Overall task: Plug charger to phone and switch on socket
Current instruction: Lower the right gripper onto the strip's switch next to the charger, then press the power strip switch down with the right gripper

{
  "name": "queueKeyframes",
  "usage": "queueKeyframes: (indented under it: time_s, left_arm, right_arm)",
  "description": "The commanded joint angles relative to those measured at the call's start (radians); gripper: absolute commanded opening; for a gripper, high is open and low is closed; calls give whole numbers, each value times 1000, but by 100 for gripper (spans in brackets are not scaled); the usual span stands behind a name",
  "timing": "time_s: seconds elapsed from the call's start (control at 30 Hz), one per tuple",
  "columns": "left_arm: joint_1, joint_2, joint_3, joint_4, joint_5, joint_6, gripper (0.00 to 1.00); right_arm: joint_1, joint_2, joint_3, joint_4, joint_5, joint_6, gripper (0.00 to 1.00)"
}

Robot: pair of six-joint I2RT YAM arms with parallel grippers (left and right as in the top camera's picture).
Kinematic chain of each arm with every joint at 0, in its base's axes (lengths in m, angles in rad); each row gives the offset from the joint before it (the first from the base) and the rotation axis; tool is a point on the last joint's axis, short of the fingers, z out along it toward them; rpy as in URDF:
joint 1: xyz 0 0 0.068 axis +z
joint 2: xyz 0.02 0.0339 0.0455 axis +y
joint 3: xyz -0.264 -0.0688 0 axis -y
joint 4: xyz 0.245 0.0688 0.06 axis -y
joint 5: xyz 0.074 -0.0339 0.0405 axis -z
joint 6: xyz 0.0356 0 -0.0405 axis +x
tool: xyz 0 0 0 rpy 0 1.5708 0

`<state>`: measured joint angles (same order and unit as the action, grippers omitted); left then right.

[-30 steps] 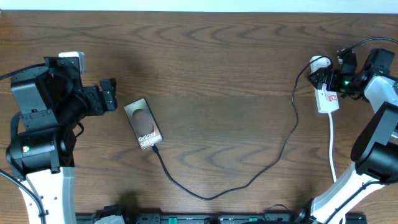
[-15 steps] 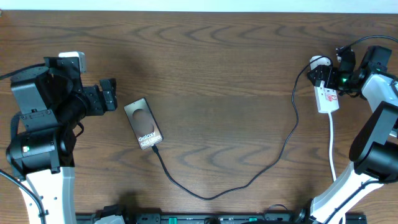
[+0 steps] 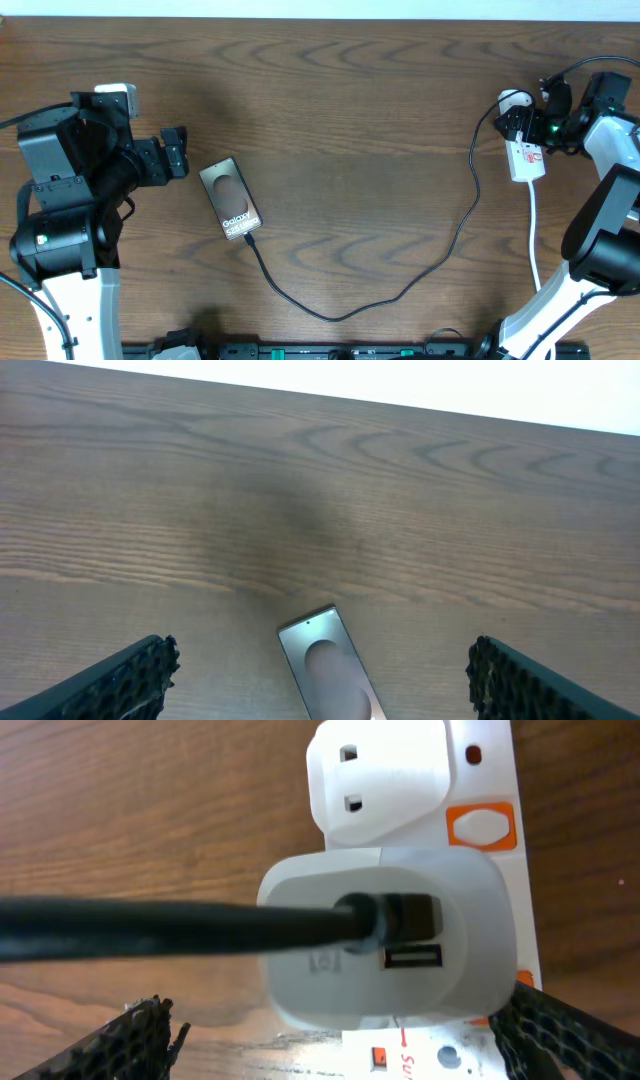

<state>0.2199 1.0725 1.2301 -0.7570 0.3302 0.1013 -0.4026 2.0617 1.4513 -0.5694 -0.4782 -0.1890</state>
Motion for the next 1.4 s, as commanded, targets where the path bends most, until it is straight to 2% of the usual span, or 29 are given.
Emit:
queueKeyframes:
  time_s: [0.0, 1.37]
  left_arm:
    - [4, 0, -1, -5, -6, -9, 95]
    - [4, 24, -2, -16, -6, -9, 95]
  right_arm:
    - [4, -16, 17, -19, -25, -11, 98]
    - [31, -14, 16, -6, -45, 21, 99]
